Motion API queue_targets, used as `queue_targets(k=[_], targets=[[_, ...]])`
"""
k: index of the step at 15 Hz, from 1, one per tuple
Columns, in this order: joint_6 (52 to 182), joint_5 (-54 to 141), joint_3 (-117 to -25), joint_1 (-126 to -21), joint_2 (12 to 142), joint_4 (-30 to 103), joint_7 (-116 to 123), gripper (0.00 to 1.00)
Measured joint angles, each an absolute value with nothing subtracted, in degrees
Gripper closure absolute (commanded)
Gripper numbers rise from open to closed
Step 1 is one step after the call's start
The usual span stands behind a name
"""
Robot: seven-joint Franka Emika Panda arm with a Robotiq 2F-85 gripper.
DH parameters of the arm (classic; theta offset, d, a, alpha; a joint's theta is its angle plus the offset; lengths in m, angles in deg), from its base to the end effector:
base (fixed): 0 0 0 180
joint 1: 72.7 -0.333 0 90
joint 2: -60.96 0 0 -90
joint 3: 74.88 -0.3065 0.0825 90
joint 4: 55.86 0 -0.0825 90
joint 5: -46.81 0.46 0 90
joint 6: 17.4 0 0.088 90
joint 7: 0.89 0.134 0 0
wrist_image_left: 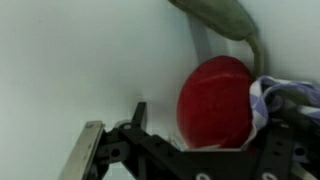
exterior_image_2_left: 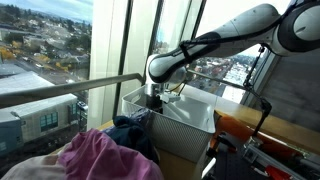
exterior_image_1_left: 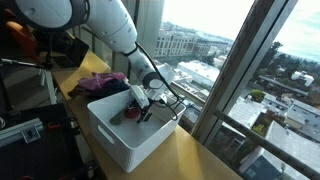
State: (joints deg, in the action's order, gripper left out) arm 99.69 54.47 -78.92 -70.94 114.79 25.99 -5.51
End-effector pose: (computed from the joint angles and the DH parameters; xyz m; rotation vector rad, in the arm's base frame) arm 0.7177 0.0361 0.0232 -2.9286 -0.0298 0.4726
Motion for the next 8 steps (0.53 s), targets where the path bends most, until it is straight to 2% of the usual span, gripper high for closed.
queue_targets(k=[5,8], targets=[[98.29,56.25,-78.99,-70.65,114.92,23.93,-3.33,0.78],[97.37,56.3,-78.99,-70.65,114.94,22.65,-2.05,0.97]])
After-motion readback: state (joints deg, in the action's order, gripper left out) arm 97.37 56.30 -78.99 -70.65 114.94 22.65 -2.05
